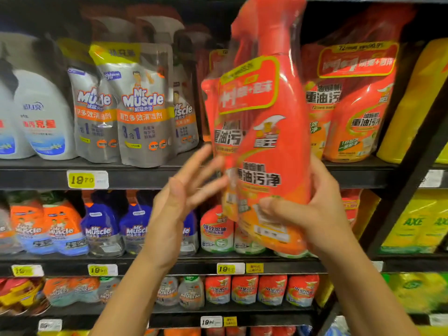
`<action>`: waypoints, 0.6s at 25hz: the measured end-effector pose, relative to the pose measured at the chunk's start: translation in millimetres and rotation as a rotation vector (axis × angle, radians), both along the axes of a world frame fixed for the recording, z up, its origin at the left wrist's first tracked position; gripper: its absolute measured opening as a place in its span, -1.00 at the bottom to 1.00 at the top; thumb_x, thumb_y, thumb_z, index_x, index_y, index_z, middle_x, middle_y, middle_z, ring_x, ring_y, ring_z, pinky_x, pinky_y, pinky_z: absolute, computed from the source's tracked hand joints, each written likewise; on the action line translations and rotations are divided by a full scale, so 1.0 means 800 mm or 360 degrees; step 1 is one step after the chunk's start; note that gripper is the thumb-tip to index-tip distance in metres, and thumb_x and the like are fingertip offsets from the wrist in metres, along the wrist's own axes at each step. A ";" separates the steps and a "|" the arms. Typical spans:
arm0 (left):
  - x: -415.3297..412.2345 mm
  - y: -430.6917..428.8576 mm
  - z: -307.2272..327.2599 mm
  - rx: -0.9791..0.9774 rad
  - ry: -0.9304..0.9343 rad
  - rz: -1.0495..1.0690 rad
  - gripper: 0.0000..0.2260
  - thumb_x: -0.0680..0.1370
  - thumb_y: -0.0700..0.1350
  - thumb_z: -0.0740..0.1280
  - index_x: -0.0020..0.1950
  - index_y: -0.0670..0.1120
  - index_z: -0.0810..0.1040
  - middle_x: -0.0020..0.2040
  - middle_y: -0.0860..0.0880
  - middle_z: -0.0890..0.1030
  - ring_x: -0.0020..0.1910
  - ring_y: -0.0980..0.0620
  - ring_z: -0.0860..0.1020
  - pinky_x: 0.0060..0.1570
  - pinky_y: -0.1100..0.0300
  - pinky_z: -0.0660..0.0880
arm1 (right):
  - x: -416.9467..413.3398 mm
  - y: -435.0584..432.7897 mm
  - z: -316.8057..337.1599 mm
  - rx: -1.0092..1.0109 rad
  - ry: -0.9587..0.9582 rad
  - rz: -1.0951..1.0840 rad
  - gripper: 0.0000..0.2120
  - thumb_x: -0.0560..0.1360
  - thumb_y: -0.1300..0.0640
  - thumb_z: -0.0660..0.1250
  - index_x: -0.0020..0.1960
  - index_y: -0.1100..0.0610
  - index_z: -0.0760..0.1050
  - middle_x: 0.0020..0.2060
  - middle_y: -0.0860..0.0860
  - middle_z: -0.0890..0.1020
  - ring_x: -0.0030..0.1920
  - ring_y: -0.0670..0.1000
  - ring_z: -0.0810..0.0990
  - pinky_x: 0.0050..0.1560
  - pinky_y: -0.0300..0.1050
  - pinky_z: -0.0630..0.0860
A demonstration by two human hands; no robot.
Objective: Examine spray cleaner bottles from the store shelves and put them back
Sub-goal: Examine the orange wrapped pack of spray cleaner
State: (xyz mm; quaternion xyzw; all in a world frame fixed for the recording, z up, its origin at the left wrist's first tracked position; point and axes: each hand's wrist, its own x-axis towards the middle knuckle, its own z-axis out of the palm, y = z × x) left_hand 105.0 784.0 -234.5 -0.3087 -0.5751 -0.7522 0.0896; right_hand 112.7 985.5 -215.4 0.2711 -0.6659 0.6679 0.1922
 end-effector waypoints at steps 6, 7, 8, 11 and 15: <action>-0.023 -0.009 -0.028 0.0068 -0.0495 0.0225 -0.03 0.03 0.18 0.63 0.37 -0.03 0.38 0.23 -0.07 0.60 0.16 -0.04 0.59 0.06 0.07 0.57 | -0.006 0.020 -0.029 -0.0516 -0.0364 0.0556 -0.50 0.00 0.24 0.45 -0.06 -0.01 0.68 -0.19 0.06 0.72 -0.18 0.09 0.70 -0.22 0.01 0.63; -0.021 -0.008 -0.032 0.0169 -0.0645 0.0057 -0.06 0.00 0.17 0.65 0.31 -0.08 0.45 0.14 -0.10 0.65 0.06 -0.08 0.64 -0.09 0.07 0.62 | -0.008 0.018 -0.034 -0.0572 -0.0405 0.0627 -0.49 -0.03 0.24 0.49 -0.07 0.02 0.68 -0.20 0.07 0.71 -0.20 0.10 0.70 -0.22 0.02 0.63; -0.018 -0.008 -0.035 0.0240 -0.0728 -0.0019 -0.12 -0.02 0.14 0.67 0.23 -0.11 0.52 0.06 -0.13 0.68 -0.03 -0.11 0.68 -0.20 0.07 0.63 | -0.012 0.016 -0.037 -0.0594 -0.0451 0.0646 -0.48 -0.06 0.22 0.54 -0.09 0.04 0.69 -0.22 0.08 0.71 -0.22 0.11 0.70 -0.23 0.02 0.63; -0.018 -0.012 -0.041 0.0211 -0.0654 0.0139 -0.28 -0.01 0.11 0.67 0.08 -0.09 0.63 -0.01 -0.19 0.70 -0.12 -0.15 0.69 -0.29 0.09 0.61 | -0.024 0.016 -0.037 -0.0536 -0.0579 0.0585 -0.51 0.03 0.23 0.51 -0.03 0.11 0.66 -0.16 0.16 0.71 -0.17 0.17 0.70 -0.19 0.05 0.62; -0.024 -0.018 -0.035 0.0199 -0.0535 0.0274 -0.58 0.17 0.01 0.62 0.00 0.03 0.67 -0.02 -0.15 0.71 -0.13 -0.11 0.70 -0.30 0.11 0.61 | -0.037 0.014 -0.013 -0.0123 -0.0531 0.0274 -0.48 0.22 0.02 0.55 0.14 0.09 0.55 0.01 0.13 0.70 0.01 0.17 0.68 -0.04 0.01 0.62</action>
